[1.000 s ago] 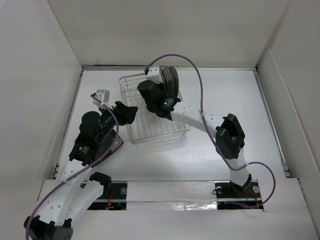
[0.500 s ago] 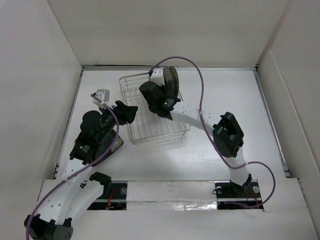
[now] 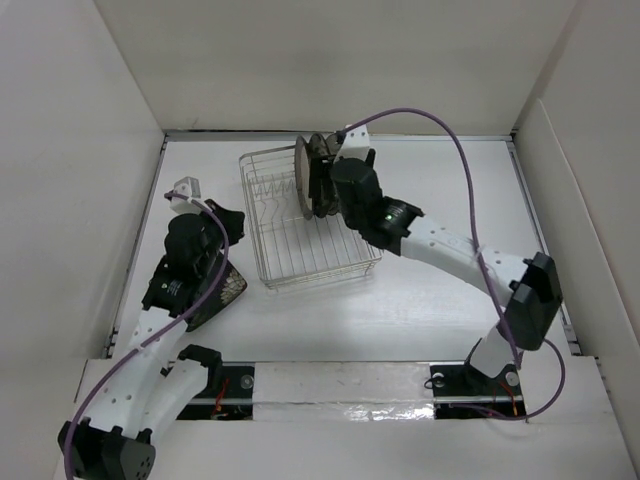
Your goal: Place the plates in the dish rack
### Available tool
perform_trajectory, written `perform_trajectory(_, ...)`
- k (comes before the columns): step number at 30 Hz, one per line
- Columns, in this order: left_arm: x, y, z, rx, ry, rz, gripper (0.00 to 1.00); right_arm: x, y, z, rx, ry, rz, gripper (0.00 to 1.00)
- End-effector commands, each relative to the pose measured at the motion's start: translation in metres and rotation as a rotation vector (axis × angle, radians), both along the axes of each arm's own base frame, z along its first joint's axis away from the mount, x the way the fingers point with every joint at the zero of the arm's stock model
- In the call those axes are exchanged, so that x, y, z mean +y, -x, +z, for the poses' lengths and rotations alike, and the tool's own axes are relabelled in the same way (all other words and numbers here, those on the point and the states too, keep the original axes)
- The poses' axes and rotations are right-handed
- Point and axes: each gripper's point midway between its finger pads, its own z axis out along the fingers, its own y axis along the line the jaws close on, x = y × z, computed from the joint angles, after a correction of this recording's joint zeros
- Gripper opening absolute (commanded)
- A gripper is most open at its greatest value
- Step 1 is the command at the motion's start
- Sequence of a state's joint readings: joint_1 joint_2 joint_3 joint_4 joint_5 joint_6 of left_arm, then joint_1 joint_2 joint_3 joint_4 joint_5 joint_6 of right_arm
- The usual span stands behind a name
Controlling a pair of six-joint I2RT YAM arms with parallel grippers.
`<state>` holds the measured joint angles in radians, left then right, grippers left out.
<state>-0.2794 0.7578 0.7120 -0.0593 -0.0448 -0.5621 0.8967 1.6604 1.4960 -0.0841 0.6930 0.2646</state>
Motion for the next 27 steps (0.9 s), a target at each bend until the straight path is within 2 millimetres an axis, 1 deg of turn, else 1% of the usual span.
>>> perform_trajectory(1,0.027,-0.004,-0.003,0.02,0.049,0.126,0.0,0.022,0.028,0.043,-0.099,-0.091,0.171,0.83)
perform_trajectory(2,0.029,-0.005,0.004,0.008,0.058,0.125,0.0,0.029,0.037,0.036,-0.091,-0.077,0.228,0.8)
perform_trajectory(3,0.033,-0.006,0.011,-0.006,0.067,0.13,0.0,0.034,0.045,0.038,-0.096,-0.074,0.261,0.76)
perform_trajectory(4,0.032,-0.006,0.015,-0.011,0.073,0.131,0.0,0.039,0.052,0.041,-0.104,-0.081,0.298,0.53)
perform_trajectory(5,0.037,-0.007,0.022,-0.023,0.079,0.149,0.0,0.053,0.066,0.034,-0.091,-0.075,0.373,0.38)
perform_trajectory(6,0.04,-0.01,0.018,-0.008,0.077,0.164,0.12,0.058,0.072,0.032,-0.081,-0.082,0.397,0.23)
perform_trajectory(7,0.05,-0.011,0.009,0.033,0.07,0.193,0.16,0.061,0.078,0.029,-0.071,-0.084,0.413,0.0)
perform_trajectory(8,0.055,-0.011,0.002,0.064,0.067,0.206,0.19,0.067,0.089,0.029,-0.066,-0.094,0.439,0.0)
perform_trajectory(9,0.056,-0.012,-0.011,0.11,0.07,0.2,0.22,0.069,0.096,0.016,-0.045,-0.086,0.454,0.0)
perform_trajectory(10,0.069,-0.011,-0.022,0.144,0.07,0.243,0.24,0.07,0.102,0.015,-0.047,-0.096,0.472,0.0)
perform_trajectory(11,0.068,-0.009,-0.036,0.179,0.075,0.229,0.31,0.067,0.109,0.019,-0.054,-0.112,0.481,0.0)
perform_trajectory(12,0.07,-0.009,-0.045,0.206,0.072,0.224,0.43,0.065,0.116,0.017,-0.051,-0.117,0.489,0.0)
perform_trajectory(13,0.073,-0.008,-0.054,0.235,0.058,0.23,0.45,0.06,0.119,0.004,-0.034,-0.113,0.486,0.0)
perform_trajectory(14,0.076,-0.007,-0.064,0.265,0.04,0.242,0.47,0.055,0.123,0.001,-0.031,-0.117,0.488,0.0)
perform_trajectory(15,0.08,-0.007,-0.076,0.306,0.017,0.258,0.48,0.046,0.127,0.008,-0.043,-0.136,0.486,0.01)
perform_trajectory(16,0.086,-0.005,-0.083,0.333,-0.005,0.287,0.49,0.039,0.131,-0.004,-0.029,-0.125,0.48,0.04)
perform_trajectory(17,0.087,-0.004,-0.089,0.349,-0.01,0.291,0.5,0.032,0.131,-0.004,-0.033,-0.125,0.461,0.04)
perform_trajectory(18,0.089,-0.004,-0.095,0.367,-0.016,0.303,0.54,0.021,0.135,0.007,-0.054,-0.147,0.454,0.05)
perform_trajectory(19,0.09,-0.005,-0.099,0.379,-0.025,0.304,0.56,0.015,0.137,0.007,-0.056,-0.151,0.447,0.07)
perform_trajectory(20,0.09,-0.006,-0.104,0.394,-0.035,0.296,0.58,0.009,0.14,0.001,-0.051,-0.147,0.444,0.08)
perform_trajectory(21,0.09,-0.008,-0.119,0.449,-0.051,0.291,0.59,0.005,0.143,0.005,-0.056,-0.162,0.446,0.09)
perform_trajectory(22,0.092,-0.007,-0.129,0.488,-0.074,0.288,0.59,-0.001,0.147,0.015,-0.075,-0.189,0.45,0.11)
perform_trajectory(23,0.093,-0.008,-0.135,0.512,-0.084,0.293,0.59,-0.006,0.148,0.012,-0.071,-0.191,0.452,0.12)
perform_trajectory(24,0.097,-0.009,-0.148,0.554,-0.103,0.305,0.59,-0.008,0.15,0.012,-0.071,-0.193,0.455,0.13)
perform_trajectory(25,0.099,-0.011,-0.152,0.558,-0.123,0.303,0.6,-0.014,0.153,0.016,-0.078,-0.2,0.455,0.14)
perform_trajectory(26,0.101,-0.014,-0.154,0.564,-0.14,0.31,0.6,-0.019,0.151,0.015,-0.079,-0.197,0.443,0.14)
perform_trajectory(27,0.107,-0.016,-0.162,0.596,-0.172,0.329,0.6,-0.023,0.149,0.011,-0.072,-0.19,0.432,0.15)
